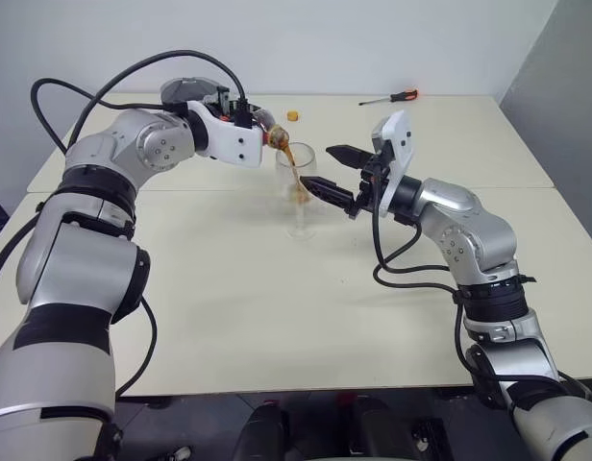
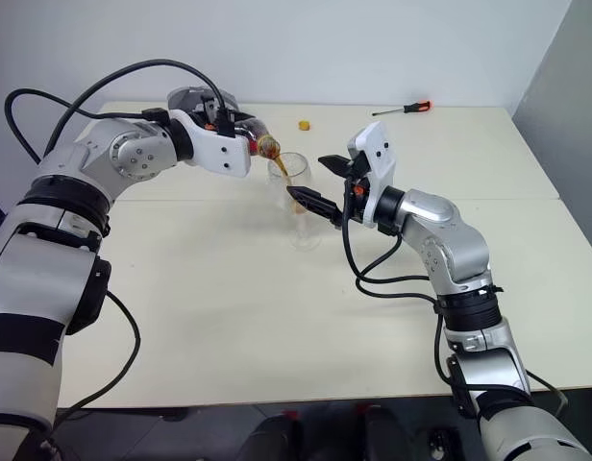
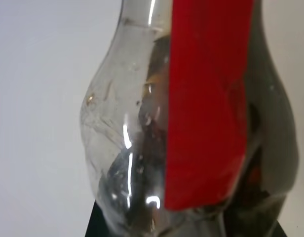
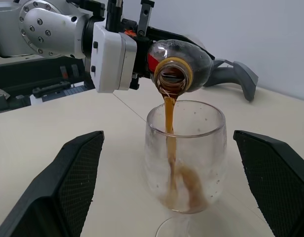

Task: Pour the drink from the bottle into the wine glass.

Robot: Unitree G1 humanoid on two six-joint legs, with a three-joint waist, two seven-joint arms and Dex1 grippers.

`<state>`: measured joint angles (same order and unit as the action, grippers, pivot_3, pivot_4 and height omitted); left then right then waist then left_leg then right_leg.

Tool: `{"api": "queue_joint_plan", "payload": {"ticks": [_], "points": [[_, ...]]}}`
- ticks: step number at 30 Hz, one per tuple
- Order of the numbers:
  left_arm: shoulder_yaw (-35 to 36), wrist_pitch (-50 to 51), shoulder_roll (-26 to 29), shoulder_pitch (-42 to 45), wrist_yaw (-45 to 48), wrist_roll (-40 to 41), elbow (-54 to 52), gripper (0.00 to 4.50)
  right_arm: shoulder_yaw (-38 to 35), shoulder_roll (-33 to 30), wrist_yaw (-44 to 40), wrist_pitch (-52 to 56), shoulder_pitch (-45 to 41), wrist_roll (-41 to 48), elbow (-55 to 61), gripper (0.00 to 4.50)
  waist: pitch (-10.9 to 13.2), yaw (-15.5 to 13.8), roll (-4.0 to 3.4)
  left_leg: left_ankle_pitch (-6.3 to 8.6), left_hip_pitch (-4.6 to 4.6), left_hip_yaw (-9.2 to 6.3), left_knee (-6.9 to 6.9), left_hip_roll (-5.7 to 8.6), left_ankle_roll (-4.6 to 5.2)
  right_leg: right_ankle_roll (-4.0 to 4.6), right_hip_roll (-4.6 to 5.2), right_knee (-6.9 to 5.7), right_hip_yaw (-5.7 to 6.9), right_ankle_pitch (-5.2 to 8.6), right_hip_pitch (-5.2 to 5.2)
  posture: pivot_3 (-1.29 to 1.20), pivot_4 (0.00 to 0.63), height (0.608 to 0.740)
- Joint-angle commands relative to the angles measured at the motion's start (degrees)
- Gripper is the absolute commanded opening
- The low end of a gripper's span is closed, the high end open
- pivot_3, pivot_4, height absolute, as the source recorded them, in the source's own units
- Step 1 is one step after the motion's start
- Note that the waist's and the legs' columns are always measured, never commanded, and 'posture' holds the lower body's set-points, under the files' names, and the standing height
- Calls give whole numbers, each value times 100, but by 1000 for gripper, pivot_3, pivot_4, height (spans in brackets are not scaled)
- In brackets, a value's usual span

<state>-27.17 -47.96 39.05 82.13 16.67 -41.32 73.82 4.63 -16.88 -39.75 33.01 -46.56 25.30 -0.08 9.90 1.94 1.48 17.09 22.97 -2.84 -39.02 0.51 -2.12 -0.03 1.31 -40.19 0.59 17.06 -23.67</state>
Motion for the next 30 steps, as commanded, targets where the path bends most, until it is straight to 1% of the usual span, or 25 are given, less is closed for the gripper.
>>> {"api": "queue_joint_plan", "payload": {"ticks": [1,30], "points": [[-36,-2,55,331,-199,-64,-78,1004,-51,-5,20,-59,-40,-19,259,4500,0,0,0,0,0,0,0,0,0,0,0,0,0,0,0,0,150,740],[-332,13,63,649,-395,-309,32,1004,-88,62,11,-144,-122,-80,128,4500,0,3,0,0,5,13,-2,0,0,0,1,-37,-7,0,-29,0,150,740]]}}
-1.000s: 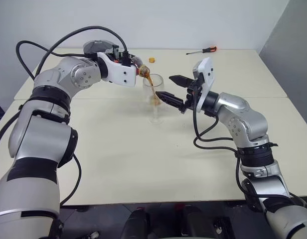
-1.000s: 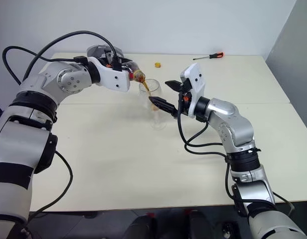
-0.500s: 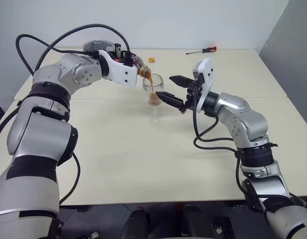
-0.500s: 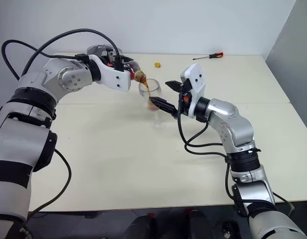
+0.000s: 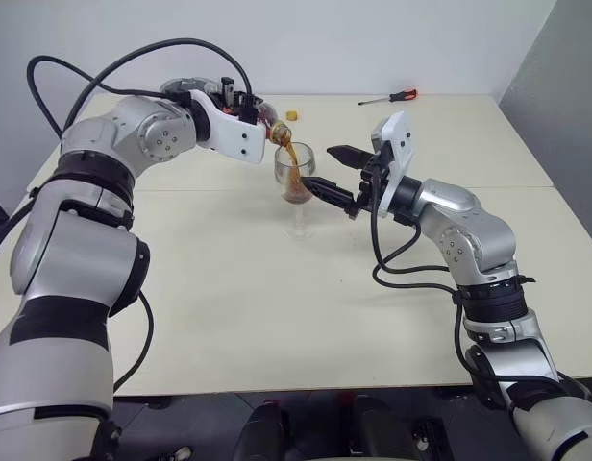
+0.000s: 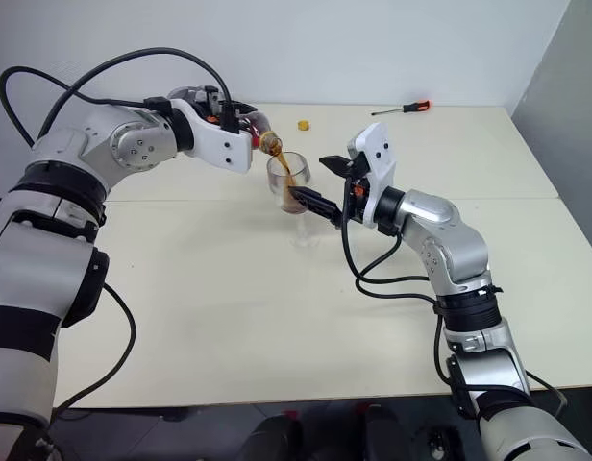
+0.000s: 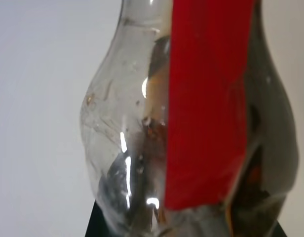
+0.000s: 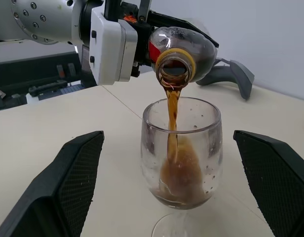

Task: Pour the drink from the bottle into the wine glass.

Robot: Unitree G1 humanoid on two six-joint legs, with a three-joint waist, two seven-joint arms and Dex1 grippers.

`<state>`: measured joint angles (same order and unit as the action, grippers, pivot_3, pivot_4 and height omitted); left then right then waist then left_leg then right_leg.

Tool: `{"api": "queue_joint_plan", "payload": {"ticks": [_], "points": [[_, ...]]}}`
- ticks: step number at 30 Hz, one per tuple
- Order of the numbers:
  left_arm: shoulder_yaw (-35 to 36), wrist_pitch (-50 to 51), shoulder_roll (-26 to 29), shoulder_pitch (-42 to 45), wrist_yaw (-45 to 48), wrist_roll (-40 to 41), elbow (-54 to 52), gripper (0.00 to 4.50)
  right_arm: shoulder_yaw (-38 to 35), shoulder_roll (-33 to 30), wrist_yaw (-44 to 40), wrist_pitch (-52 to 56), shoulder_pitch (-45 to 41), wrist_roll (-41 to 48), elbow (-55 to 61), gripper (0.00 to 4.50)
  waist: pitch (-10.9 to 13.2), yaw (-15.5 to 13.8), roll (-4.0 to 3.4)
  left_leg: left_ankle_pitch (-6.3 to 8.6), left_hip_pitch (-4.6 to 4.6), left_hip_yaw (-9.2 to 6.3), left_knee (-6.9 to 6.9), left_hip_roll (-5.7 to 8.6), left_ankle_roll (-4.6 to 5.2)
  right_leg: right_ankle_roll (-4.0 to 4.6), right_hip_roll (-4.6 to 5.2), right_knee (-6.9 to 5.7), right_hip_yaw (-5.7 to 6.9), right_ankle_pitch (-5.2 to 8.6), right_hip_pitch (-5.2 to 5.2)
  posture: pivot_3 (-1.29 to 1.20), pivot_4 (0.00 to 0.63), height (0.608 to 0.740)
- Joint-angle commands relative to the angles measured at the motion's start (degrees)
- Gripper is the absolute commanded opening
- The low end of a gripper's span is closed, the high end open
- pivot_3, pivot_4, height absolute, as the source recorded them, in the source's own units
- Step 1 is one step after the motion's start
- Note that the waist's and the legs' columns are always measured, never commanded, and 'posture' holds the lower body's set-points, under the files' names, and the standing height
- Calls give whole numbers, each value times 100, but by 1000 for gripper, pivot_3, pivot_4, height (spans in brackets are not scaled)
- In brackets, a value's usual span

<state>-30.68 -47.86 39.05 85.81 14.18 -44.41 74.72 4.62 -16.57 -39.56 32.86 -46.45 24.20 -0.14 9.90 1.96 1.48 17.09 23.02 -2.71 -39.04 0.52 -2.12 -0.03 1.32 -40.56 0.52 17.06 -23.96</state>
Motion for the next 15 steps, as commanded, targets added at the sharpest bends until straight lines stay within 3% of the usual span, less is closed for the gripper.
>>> {"api": "queue_joint_plan", "payload": {"ticks": [1,15], "points": [[10,4,62,288,-151,-15,-55,1004,-89,35,-12,-132,-130,21,133,4500,0,3,0,0,2,2,-1,0,0,0,0,-7,-2,0,-5,0,150,740],[-39,63,35,383,-209,-103,-6,1004,-123,57,-15,-171,-159,-34,68,4500,0,6,0,0,2,7,-2,-1,0,0,1,-23,-3,0,-13,0,150,740]]}}
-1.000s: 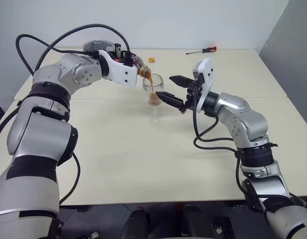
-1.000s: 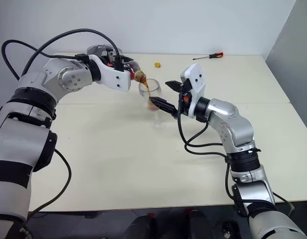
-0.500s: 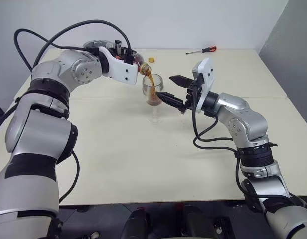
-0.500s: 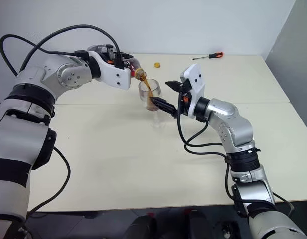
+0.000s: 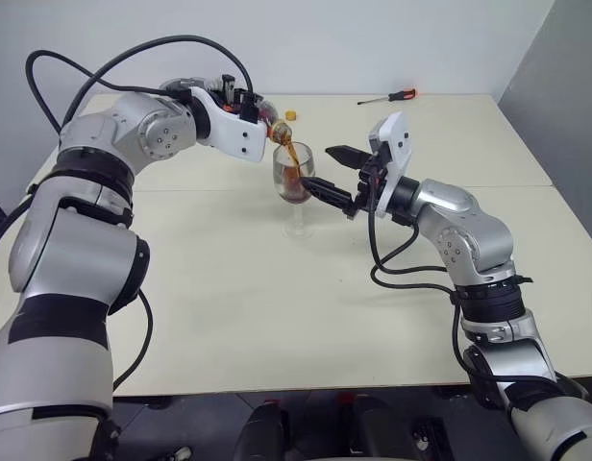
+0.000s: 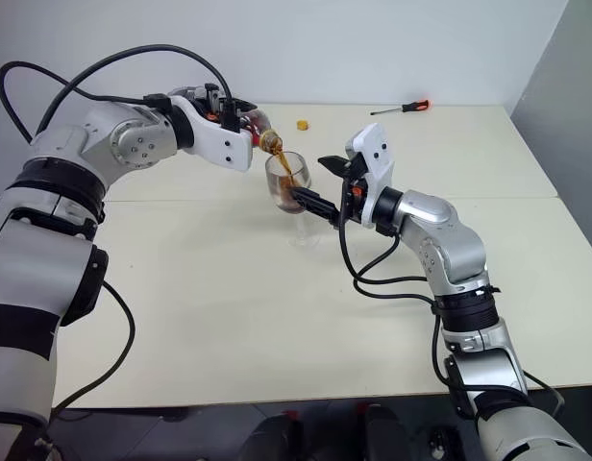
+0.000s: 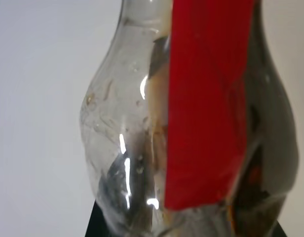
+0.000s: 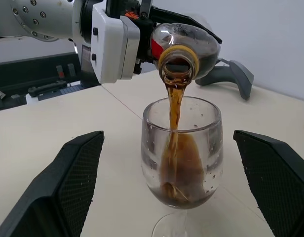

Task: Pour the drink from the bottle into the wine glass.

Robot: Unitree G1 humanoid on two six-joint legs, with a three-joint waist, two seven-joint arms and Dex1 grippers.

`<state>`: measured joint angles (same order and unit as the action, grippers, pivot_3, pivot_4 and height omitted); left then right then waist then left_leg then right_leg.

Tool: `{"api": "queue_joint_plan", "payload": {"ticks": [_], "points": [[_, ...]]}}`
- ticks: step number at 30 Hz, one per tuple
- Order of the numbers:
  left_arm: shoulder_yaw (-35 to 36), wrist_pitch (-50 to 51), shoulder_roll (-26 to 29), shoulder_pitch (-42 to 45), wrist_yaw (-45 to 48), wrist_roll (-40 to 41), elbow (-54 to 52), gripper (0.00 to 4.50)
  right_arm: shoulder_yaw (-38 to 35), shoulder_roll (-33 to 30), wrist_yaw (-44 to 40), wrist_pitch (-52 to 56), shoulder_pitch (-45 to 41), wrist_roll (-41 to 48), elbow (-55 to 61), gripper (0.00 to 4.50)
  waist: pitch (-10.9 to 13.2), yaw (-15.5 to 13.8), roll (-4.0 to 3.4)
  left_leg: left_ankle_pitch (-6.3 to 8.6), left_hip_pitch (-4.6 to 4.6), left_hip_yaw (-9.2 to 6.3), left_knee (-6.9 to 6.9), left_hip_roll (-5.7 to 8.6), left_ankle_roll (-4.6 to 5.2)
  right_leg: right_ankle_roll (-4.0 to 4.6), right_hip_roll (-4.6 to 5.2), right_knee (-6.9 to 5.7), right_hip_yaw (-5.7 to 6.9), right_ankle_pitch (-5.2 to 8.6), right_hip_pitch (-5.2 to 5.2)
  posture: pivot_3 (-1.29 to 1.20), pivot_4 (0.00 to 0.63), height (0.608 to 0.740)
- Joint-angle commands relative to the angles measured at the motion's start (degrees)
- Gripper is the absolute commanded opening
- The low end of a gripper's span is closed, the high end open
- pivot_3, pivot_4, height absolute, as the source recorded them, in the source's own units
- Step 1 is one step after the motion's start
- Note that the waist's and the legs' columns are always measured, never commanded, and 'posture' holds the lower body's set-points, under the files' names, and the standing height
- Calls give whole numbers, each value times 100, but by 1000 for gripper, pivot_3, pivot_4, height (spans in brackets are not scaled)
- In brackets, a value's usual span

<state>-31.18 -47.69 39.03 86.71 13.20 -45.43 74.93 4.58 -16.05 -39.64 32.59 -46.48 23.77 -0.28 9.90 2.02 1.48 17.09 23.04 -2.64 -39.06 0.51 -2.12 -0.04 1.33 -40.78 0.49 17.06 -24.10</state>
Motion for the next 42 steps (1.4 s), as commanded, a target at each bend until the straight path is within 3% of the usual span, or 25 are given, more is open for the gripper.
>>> {"api": "queue_joint_plan", "payload": {"ticks": [1,33,42], "points": [[6,48,36,296,-118,-9,-25,1004,-120,2,-7,-144,-158,10,78,4500,0,0,0,0,0,0,0,0,0,0,0,0,0,0,0,0,150,740],[15,136,-25,348,-166,-44,7,1004,-129,-27,-3,-187,-171,-6,37,4500,0,2,0,0,0,1,-1,0,0,0,0,-2,0,0,-1,0,150,740],[431,237,-152,172,381,562,54,1004,-130,-34,16,-230,-136,-53,28,4500,0,4,0,0,0,2,-2,0,-1,0,1,-3,1,0,-1,0,150,740]]}}
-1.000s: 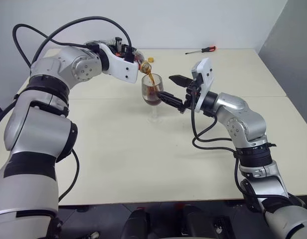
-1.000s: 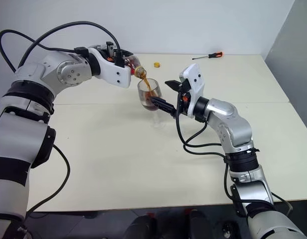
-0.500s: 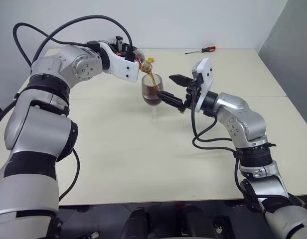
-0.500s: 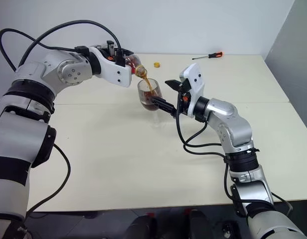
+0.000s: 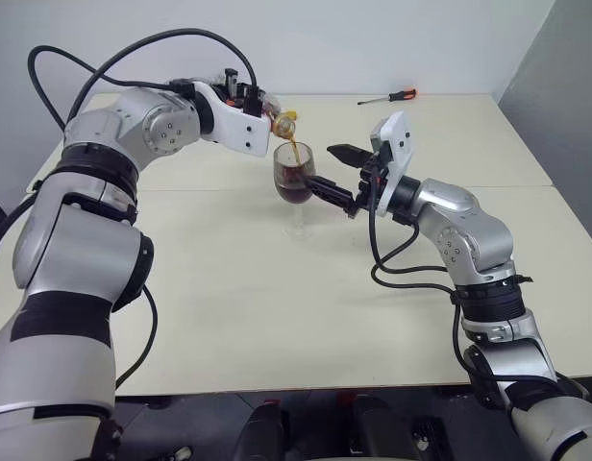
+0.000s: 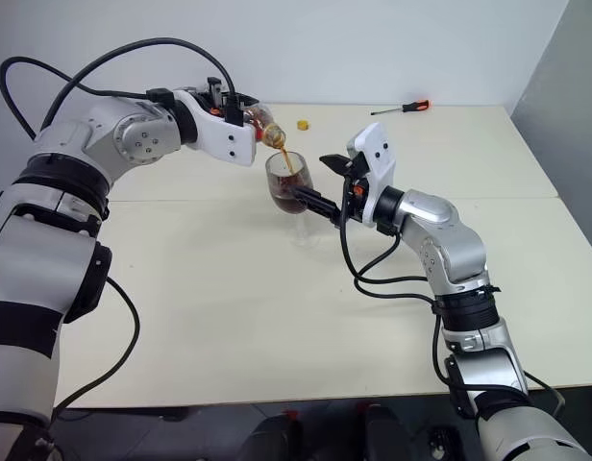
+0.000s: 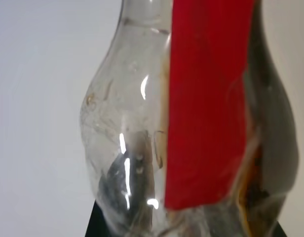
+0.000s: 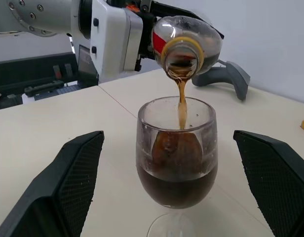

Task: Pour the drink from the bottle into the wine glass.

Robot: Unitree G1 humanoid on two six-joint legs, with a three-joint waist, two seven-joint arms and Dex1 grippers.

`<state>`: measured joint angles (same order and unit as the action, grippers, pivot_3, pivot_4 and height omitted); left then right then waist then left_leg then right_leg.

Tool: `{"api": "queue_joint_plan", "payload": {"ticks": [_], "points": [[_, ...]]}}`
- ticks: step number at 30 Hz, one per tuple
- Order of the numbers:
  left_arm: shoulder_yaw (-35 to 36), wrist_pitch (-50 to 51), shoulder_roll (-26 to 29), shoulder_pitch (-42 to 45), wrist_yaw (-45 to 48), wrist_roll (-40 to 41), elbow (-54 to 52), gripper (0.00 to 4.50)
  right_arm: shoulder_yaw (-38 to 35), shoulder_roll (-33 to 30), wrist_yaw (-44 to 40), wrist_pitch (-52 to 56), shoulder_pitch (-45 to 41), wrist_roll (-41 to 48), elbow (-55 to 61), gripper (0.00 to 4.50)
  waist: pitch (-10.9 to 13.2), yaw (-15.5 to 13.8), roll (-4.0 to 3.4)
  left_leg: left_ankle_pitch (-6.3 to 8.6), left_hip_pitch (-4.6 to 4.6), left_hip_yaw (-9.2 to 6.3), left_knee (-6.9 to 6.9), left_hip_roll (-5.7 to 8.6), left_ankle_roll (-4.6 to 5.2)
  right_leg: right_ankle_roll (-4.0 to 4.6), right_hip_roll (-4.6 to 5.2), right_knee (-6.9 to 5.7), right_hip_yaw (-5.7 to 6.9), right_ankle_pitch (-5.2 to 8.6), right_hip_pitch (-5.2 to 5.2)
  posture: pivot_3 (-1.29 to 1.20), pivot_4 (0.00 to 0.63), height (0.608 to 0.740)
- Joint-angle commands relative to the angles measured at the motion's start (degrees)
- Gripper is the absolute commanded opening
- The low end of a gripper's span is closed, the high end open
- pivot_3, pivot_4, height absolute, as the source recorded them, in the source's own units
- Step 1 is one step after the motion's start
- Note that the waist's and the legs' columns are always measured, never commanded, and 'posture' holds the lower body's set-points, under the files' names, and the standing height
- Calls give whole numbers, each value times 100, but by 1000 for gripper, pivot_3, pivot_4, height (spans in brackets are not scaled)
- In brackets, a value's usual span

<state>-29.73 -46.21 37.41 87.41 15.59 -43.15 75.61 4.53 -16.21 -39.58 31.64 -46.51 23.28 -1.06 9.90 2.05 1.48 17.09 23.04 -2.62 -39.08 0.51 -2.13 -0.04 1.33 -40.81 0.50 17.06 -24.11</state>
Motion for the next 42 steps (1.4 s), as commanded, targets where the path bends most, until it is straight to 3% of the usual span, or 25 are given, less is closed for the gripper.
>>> {"api": "queue_joint_plan", "payload": {"ticks": [1,17,21,28,34,42], "points": [[359,118,-10,86,231,435,-11,1004,-124,-15,12,-132,-131,-5,110,4500,0,2,0,0,0,0,0,0,0,0,0,0,0,0,0,0,150,740],[1145,515,-126,-179,1148,1467,-126,1004,-83,35,34,-135,-93,-9,164,4500,0,36,0,0,0,-2,-3,-1,0,0,0,-4,2,0,0,0,150,740],[2005,1171,-380,-301,1815,2494,-230,1004,-63,-4,12,-120,-50,-26,237,4500,0,34,0,0,1,-4,-6,-1,0,0,0,-3,4,0,0,0,150,740],[2893,2193,-678,-752,2175,3566,-972,1004,-39,-133,-57,55,161,61,582,4500,-1,74,0,0,2,-7,-16,-3,-1,0,0,-8,4,0,1,0,150,740],[3417,3284,-567,-1534,1832,4110,-2228,1004,-89,-377,-126,386,553,267,1234,4500,-2,123,-1,0,12,-21,-61,-11,-1,1,-6,-22,-6,1,1,0,150,740],[4271,4771,-312,-3667,774,4534,-4249,1004,-108,-874,-777,-36,2441,728,2608,4500,-9,106,1,1,23,-32,-77,-14,1,0,-10,-21,-12,3,4,0,150,740]]}}
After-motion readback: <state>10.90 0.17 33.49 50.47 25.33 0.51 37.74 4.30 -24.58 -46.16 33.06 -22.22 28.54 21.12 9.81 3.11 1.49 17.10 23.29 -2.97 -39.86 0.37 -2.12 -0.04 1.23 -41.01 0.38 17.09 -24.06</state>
